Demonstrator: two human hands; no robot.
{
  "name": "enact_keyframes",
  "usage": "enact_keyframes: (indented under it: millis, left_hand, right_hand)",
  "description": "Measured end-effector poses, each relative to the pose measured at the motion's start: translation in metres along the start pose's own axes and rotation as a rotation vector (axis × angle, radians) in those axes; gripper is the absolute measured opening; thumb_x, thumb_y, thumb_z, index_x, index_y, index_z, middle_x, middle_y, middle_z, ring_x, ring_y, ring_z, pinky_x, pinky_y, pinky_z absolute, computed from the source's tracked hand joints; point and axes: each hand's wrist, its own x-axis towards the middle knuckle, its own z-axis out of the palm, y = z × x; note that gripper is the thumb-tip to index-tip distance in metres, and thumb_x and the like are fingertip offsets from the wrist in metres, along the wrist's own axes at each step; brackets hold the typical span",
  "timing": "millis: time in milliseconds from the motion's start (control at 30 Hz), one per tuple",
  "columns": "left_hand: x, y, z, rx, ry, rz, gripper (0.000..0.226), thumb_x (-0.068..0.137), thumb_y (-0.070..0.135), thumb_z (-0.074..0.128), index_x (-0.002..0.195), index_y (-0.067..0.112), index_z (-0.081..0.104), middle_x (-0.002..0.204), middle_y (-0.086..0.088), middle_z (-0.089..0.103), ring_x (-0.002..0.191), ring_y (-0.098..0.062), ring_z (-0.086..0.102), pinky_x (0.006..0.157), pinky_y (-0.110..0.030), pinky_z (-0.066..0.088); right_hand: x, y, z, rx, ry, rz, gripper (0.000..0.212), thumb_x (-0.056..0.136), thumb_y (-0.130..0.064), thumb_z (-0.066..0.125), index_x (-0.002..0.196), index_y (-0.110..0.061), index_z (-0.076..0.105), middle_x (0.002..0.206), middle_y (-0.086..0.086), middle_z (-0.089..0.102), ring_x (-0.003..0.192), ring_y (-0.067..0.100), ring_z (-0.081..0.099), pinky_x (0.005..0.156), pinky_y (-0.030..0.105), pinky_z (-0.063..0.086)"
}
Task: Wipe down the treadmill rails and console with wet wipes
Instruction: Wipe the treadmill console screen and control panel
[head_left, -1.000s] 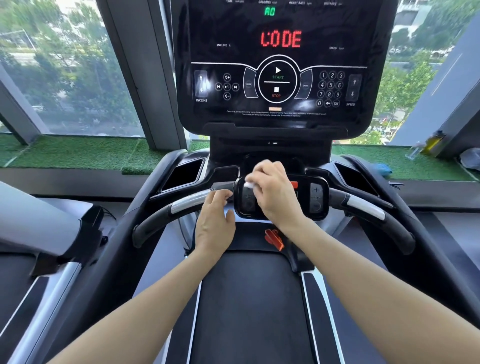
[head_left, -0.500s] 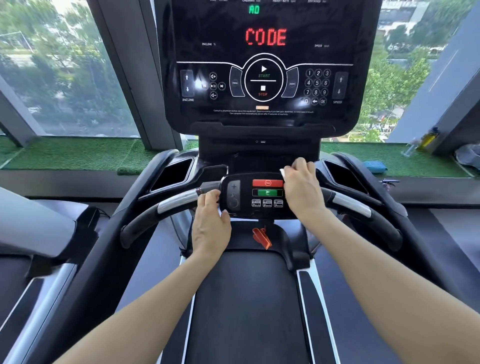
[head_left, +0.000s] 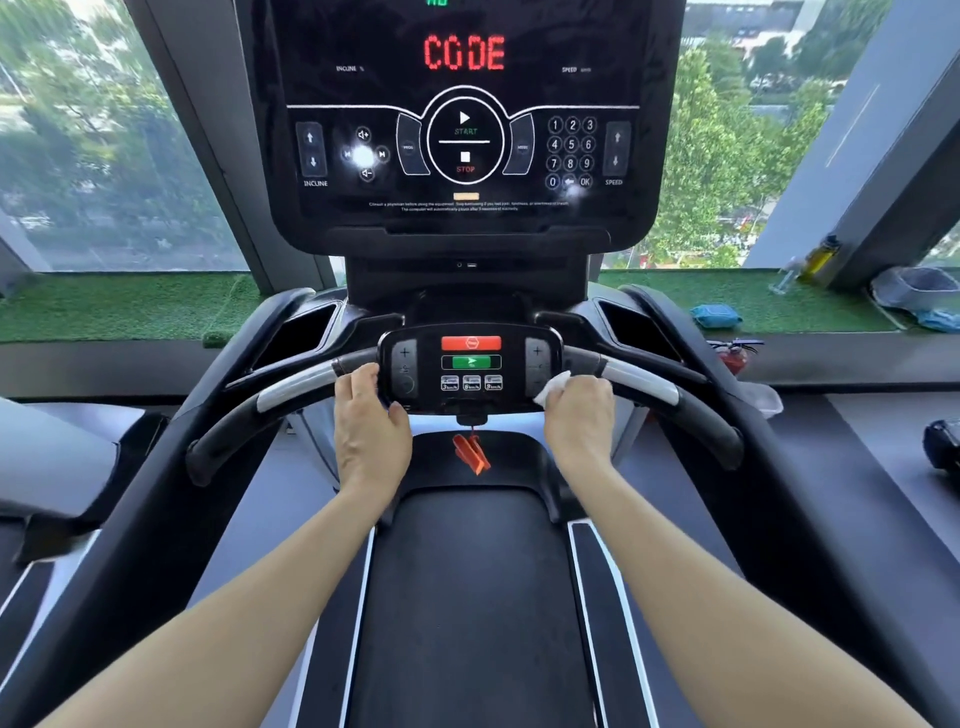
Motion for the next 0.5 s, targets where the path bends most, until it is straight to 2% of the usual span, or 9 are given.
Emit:
enact_keyframes:
  millis: [133, 233, 267, 333, 400, 500]
  left_hand:
    - [-0.003, 0.001, 0.004, 0.022, 0.022, -0.008, 0.044, 0.089, 0.000, 0.052, 0.132, 0.005, 0.045, 0.131, -0.010, 0.042, 0.111, -0.026, 0.050, 0.085, -0.021, 0.032]
    - [-0.004, 0.001, 0.003, 0.025, 0.024, -0.004, 0.042, 0.090, 0.001, 0.052, 0.131, 0.006, 0.046, 0.129, -0.010, 0.043, 0.108, -0.024, 0.050, 0.081, -0.019, 0.031]
    - [-0.004, 0.001, 0.002, 0.024, 0.021, 0.000, 0.042, 0.090, 0.001, 0.053, 0.131, 0.006, 0.046, 0.129, -0.010, 0.043, 0.107, -0.023, 0.050, 0.081, -0.019, 0.031]
    - [-0.004, -0.001, 0.000, 0.016, 0.003, 0.009, 0.043, 0.090, 0.002, 0.053, 0.132, 0.007, 0.045, 0.129, -0.009, 0.043, 0.105, -0.021, 0.050, 0.081, -0.020, 0.033]
    - [-0.003, -0.005, -0.002, -0.001, -0.030, 0.023, 0.044, 0.090, 0.002, 0.054, 0.133, 0.008, 0.044, 0.129, -0.008, 0.042, 0.104, -0.018, 0.051, 0.082, -0.021, 0.034]
    - [0.002, -0.013, -0.008, -0.032, -0.082, 0.048, 0.043, 0.090, 0.002, 0.055, 0.131, 0.010, 0.045, 0.124, -0.005, 0.044, 0.099, -0.017, 0.051, 0.084, -0.023, 0.035]
  right_hand:
    - [-0.008, -0.001, -0.001, 0.183, 0.001, 0.105, 0.025, 0.093, -0.006, 0.044, 0.082, 0.002, 0.064, 0.094, 0.019, 0.065, 0.089, 0.029, 0.056, 0.070, 0.026, 0.040]
    - [-0.010, -0.003, -0.004, 0.364, -0.021, 0.239, 0.024, 0.093, -0.006, 0.046, 0.077, -0.004, 0.065, 0.079, 0.008, 0.059, 0.073, 0.023, 0.054, 0.044, 0.014, 0.036]
    - [-0.011, -0.002, -0.005, 0.396, -0.039, 0.284, 0.021, 0.092, -0.008, 0.047, 0.080, -0.004, 0.064, 0.077, 0.007, 0.056, 0.071, 0.023, 0.052, 0.042, 0.014, 0.035]
    - [-0.017, 0.001, -0.004, 0.348, -0.148, 0.323, 0.013, 0.089, -0.009, 0.052, 0.080, -0.006, 0.061, 0.074, 0.007, 0.055, 0.067, 0.022, 0.050, 0.052, 0.020, 0.039]
    - [-0.031, 0.006, 0.002, 0.291, -0.264, 0.304, 0.015, 0.086, -0.009, 0.057, 0.073, -0.004, 0.063, 0.068, 0.006, 0.057, 0.064, 0.021, 0.051, 0.059, 0.023, 0.041]
    - [-0.049, 0.003, 0.008, 0.347, -0.259, 0.203, 0.022, 0.088, -0.016, 0.058, 0.071, -0.006, 0.069, 0.064, 0.003, 0.058, 0.061, 0.019, 0.051, 0.059, 0.026, 0.040]
